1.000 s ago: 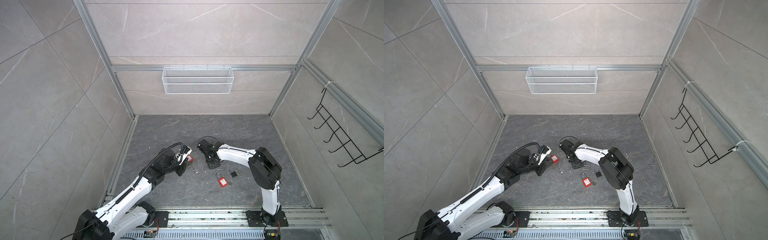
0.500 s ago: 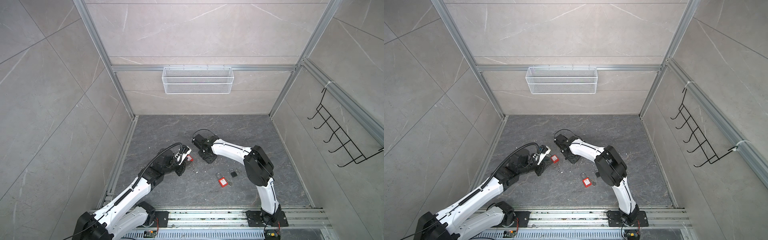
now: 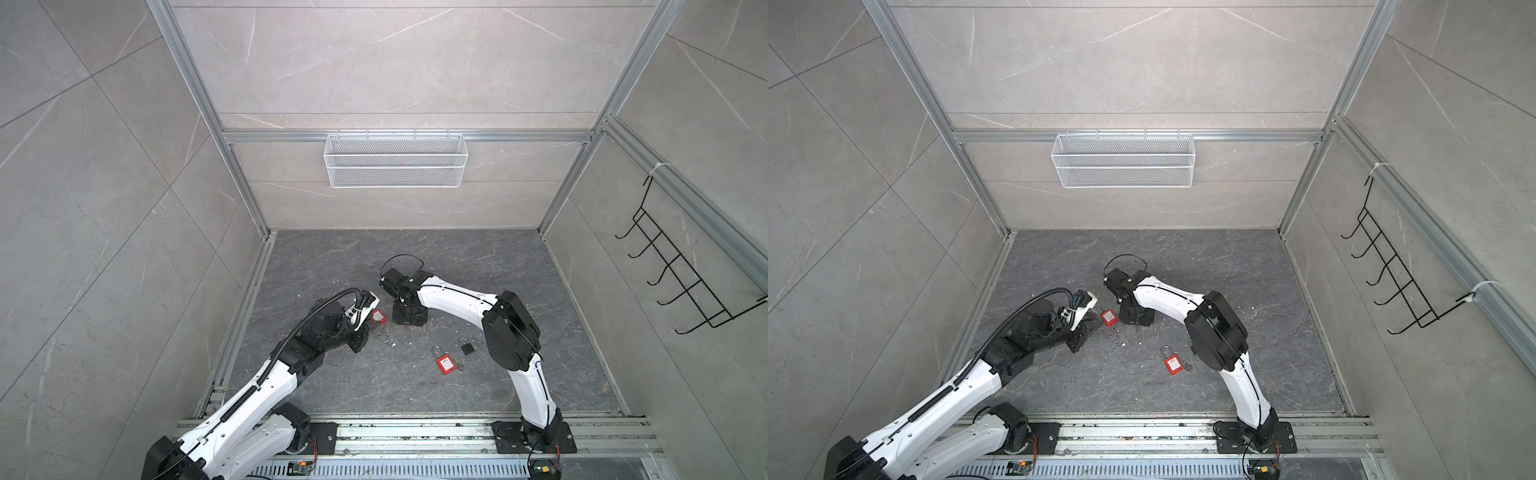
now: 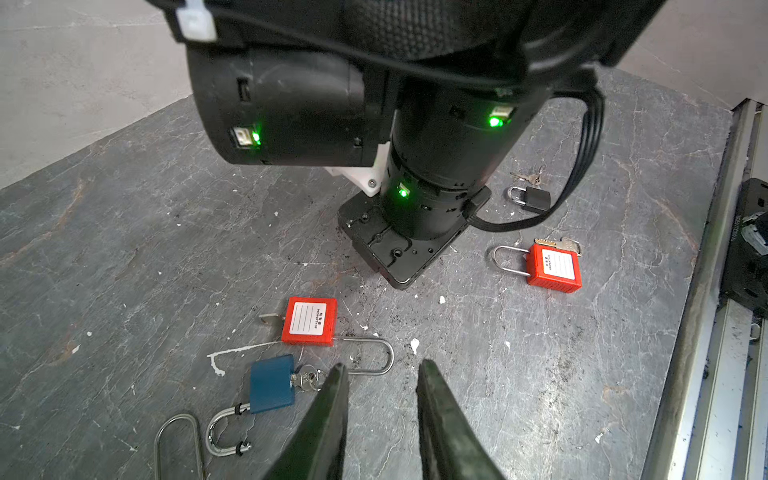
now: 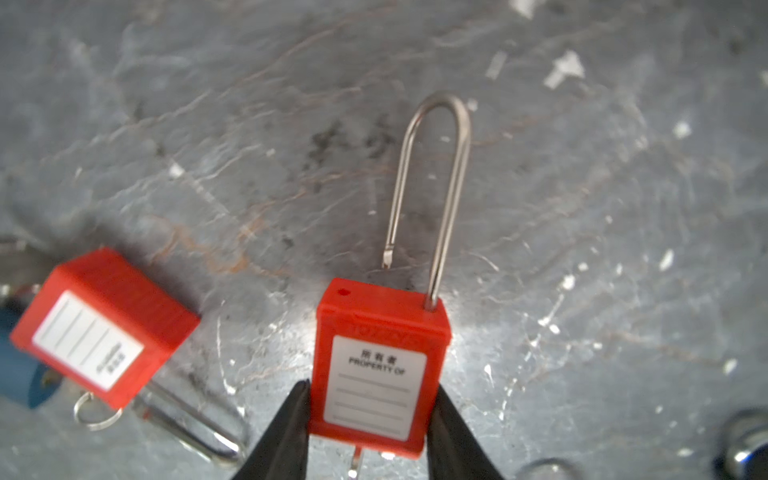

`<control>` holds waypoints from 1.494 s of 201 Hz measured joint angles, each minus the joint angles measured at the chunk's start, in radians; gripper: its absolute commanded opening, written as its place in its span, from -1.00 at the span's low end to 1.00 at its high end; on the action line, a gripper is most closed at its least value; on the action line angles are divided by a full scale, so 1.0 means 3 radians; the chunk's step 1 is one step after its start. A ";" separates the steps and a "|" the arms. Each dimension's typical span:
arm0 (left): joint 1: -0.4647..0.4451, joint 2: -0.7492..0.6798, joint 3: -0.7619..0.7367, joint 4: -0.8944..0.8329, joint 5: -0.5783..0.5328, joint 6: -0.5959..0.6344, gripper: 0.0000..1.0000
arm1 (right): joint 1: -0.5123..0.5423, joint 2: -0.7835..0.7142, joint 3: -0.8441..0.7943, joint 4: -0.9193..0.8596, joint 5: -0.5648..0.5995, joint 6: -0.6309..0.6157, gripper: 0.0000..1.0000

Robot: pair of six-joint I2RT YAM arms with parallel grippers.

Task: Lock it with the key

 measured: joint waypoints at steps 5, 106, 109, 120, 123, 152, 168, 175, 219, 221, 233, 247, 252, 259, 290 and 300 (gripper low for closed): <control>0.0000 -0.0011 -0.0005 -0.0010 -0.0006 -0.0001 -0.38 | 0.0000 0.0004 0.0013 -0.0005 -0.0015 -0.0094 -0.18; 0.0000 -0.0092 -0.0020 -0.0122 -0.0060 0.0000 -0.38 | 0.0000 -0.0076 -0.0306 -0.0103 0.0015 -0.1829 -0.17; 0.0000 -0.0092 -0.0020 -0.0122 -0.0058 0.0000 -0.38 | 0.0000 -0.0092 -0.0324 -0.0092 0.0022 -0.1862 -0.17; 0.0000 -0.0086 -0.0020 -0.0122 -0.0057 0.0000 -0.38 | 0.0000 -0.0136 -0.0380 -0.0065 0.0045 -0.1974 -0.16; 0.0000 -0.0084 -0.0020 -0.0122 -0.0058 0.0000 -0.38 | 0.0000 -0.0141 -0.0389 -0.0058 0.0052 -0.1994 -0.16; 0.0000 -0.0061 -0.0019 -0.0122 -0.0057 0.0000 -0.38 | 0.0000 -0.0141 -0.0394 -0.0005 0.0098 -0.2084 0.10; 0.0000 -0.0053 -0.0019 -0.0122 -0.0056 0.0000 -0.38 | 0.0000 -0.0141 -0.0392 0.0025 0.0126 -0.2073 0.21; 0.0000 -0.0053 -0.0019 -0.0122 -0.0056 0.0000 -0.38 | 0.0000 -0.0140 -0.0385 0.0029 0.0141 -0.2057 0.23; 0.0000 -0.0053 -0.0019 -0.0127 -0.0056 0.0000 -0.38 | 0.0000 -0.0051 -0.0303 0.0052 0.0203 -0.1937 0.15; 0.0000 -0.0053 -0.0019 -0.0127 -0.0056 0.0000 -0.38 | 0.0000 -0.0046 -0.0301 0.0053 0.0205 -0.1924 0.14; 0.0000 -0.0053 -0.0019 -0.0127 -0.0056 0.0000 -0.38 | 0.0000 -0.0011 -0.0290 0.0058 0.0201 -0.1883 0.06; 0.0000 -0.0053 -0.0019 -0.0127 -0.0056 0.0000 -0.38 | 0.0000 0.0017 -0.0263 0.0058 0.0187 -0.1836 -0.01; 0.0000 -0.0053 -0.0019 -0.0128 -0.0056 0.0000 -0.38 | 0.0000 0.0019 -0.0254 0.0058 0.0175 -0.1825 -0.04; 0.0000 -0.0053 -0.0019 -0.0128 -0.0056 0.0000 -0.38 | 0.0000 0.0024 -0.0247 0.0057 0.0165 -0.1806 -0.08; 0.0000 -0.0053 -0.0019 -0.0131 -0.0057 0.0000 -0.38 | 0.0000 0.0041 -0.0214 0.0045 0.0125 -0.1781 -0.20; 0.0000 -0.0053 -0.0019 -0.0132 -0.0057 0.0000 -0.38 | 0.0000 0.0039 -0.0214 0.0045 0.0126 -0.1797 -0.23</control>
